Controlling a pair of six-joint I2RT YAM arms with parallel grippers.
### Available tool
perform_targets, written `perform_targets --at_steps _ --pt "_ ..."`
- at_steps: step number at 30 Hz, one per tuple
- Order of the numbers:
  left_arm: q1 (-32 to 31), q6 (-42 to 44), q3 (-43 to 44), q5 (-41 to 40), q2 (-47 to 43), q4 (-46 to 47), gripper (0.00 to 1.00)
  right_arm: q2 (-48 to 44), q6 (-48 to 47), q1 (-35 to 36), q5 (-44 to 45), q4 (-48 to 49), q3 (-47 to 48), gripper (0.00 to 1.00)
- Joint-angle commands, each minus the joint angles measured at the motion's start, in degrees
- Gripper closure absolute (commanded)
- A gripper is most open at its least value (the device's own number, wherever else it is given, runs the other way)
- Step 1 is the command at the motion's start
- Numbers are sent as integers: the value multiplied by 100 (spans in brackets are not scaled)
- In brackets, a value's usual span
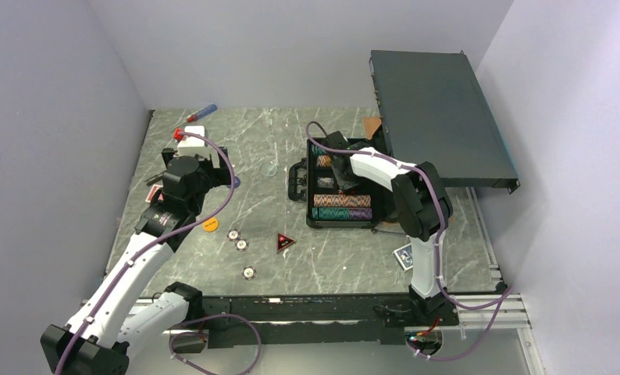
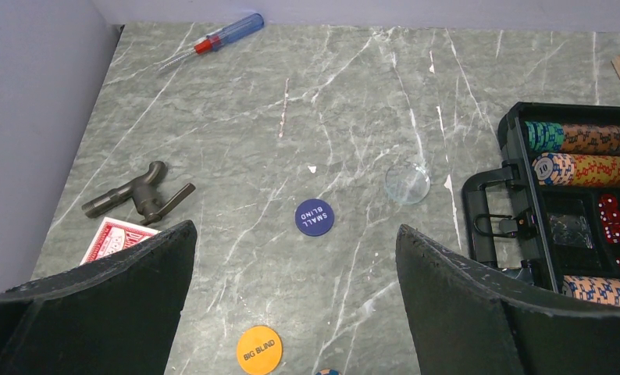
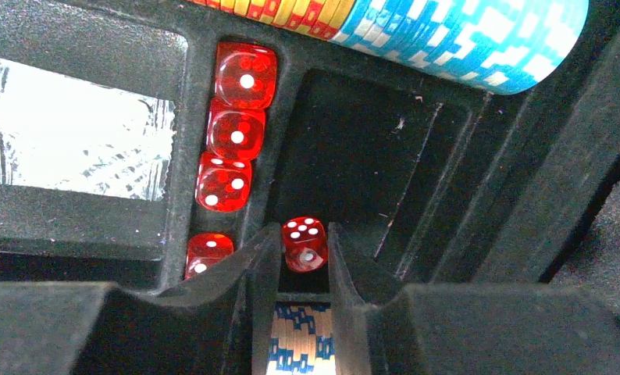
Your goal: Pack up texas hold em set
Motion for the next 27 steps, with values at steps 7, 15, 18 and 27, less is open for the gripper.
perform_targets --at_steps 7,15,18,27 --pt "1 -77 228 76 43 69 1 -71 32 -102 328 -69 272 77" --pt "1 -83 238 96 -8 58 1 -303 980 161 452 -666 727 100" --pt "1 -91 238 109 -44 54 1 -231 1758 181 106 -926 876 100" --pt "1 -96 229 114 -175 31 1 -212 2555 172 -74 -676 780 100"
